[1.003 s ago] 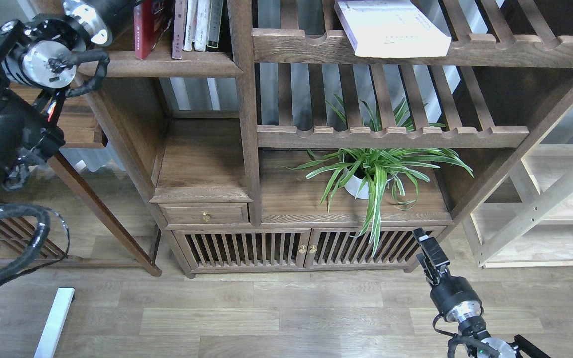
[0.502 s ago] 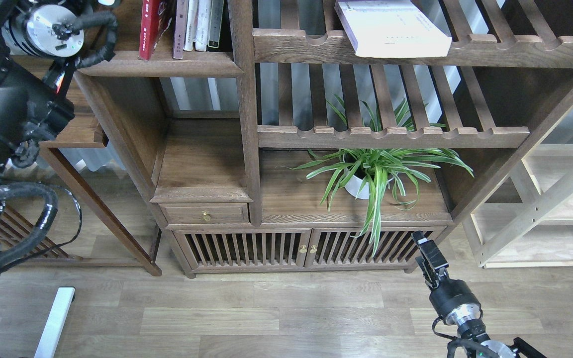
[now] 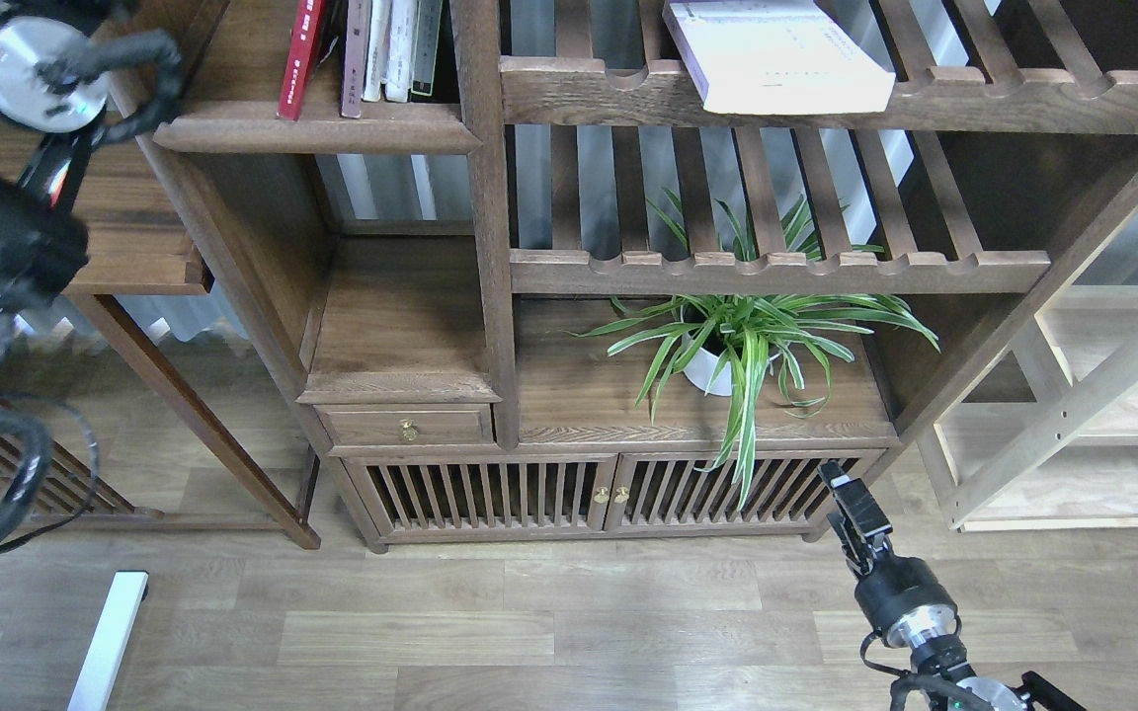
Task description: Organize books on shelf
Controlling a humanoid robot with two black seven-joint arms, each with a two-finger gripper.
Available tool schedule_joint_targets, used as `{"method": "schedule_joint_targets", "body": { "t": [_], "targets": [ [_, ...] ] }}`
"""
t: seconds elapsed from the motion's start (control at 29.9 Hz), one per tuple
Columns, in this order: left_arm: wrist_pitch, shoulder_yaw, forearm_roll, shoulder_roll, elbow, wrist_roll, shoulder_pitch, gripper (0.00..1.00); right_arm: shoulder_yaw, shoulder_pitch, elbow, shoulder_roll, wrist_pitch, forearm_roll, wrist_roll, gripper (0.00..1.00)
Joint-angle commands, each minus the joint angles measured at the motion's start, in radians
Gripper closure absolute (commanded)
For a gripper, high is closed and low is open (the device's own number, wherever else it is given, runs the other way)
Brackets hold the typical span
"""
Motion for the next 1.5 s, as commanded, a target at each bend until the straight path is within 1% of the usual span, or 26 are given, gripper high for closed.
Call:
{"method": "schedule_joint_targets", "body": {
  "t": [0.0, 0.1, 0.17, 0.27, 0.33, 0.47, 0.57, 0.64, 0.74, 0.77, 0.84, 0.9, 1.04, 1.1, 1.27, 1.47],
  "targets": [
    [0.0, -0.011, -0.002, 0.064, -0.103, 0.001, 0.072, 0.3, 0.007, -0.001, 0.007, 0.002, 0.0, 0.001, 0.002, 0.0],
    [-0.001, -0.043, -0.001, 0.089, -0.181, 0.0, 0.12, 0.22, 0.009, -0.001, 0.013, -0.004, 0.0, 0.001, 0.0, 0.0],
    [-0.001, -0.07, -0.002, 0.101, -0.211, 0.0, 0.16, 0.17, 0.004, -0.01, 0.025, 0.0, 0.0, 0.001, 0.003, 0.0],
    [-0.004, -0.11, -0.002, 0.106, -0.232, 0.0, 0.189, 0.08, -0.01, -0.019, 0.039, 0.003, 0.0, -0.007, -0.007, 0.0],
    [-0.006, -0.13, -0.007, 0.104, -0.26, 0.0, 0.212, 0.04, -0.013, -0.035, 0.057, -0.001, 0.0, -0.01, -0.007, 0.0],
    [-0.006, -0.161, -0.03, 0.104, -0.31, 0.0, 0.266, 0.04, -0.008, -0.023, 0.068, -0.006, 0.0, -0.008, -0.01, 0.0],
    [-0.018, -0.169, -0.099, 0.095, -0.329, -0.013, 0.289, 0.04, 0.004, 0.007, 0.07, -0.007, 0.0, -0.004, -0.006, 0.0],
    [-0.02, -0.167, -0.175, 0.092, -0.349, -0.034, 0.31, 0.04, 0.007, 0.013, 0.076, -0.015, 0.0, -0.001, -0.003, 0.0],
    [-0.024, -0.167, -0.238, 0.074, -0.375, -0.078, 0.356, 0.03, 0.009, 0.014, 0.081, -0.012, 0.0, -0.001, -0.004, 0.0],
    [-0.027, -0.166, -0.242, 0.072, -0.379, -0.1, 0.377, 0.02, 0.009, 0.013, 0.082, -0.015, 0.0, -0.001, -0.006, 0.01],
    [-0.049, -0.166, -0.242, 0.072, -0.392, -0.115, 0.407, 0.02, 0.009, 0.008, 0.085, -0.02, 0.0, -0.001, -0.006, 0.01],
    [-0.066, -0.169, -0.246, 0.072, -0.408, -0.117, 0.44, 0.02, -0.003, 0.008, 0.099, -0.043, 0.0, 0.002, -0.004, 0.01],
    [-0.104, -0.167, -0.249, 0.071, -0.43, -0.114, 0.511, 0.02, 0.0, 0.043, 0.14, -0.044, 0.0, 0.002, -0.006, 0.01],
    [-0.147, -0.167, -0.249, 0.065, -0.432, -0.108, 0.551, 0.02, 0.001, 0.053, 0.197, -0.046, 0.0, 0.002, -0.006, 0.01],
    [-0.213, -0.169, -0.248, 0.005, -0.433, -0.1, 0.646, 0.02, 0.009, 0.069, 0.309, -0.055, 0.0, 0.001, -0.007, 0.0],
    [-0.218, -0.183, -0.24, -0.051, -0.421, -0.098, 0.733, 0.02, 0.006, 0.148, 0.398, -0.057, 0.0, -0.005, -0.009, 0.0]
  ]
}}
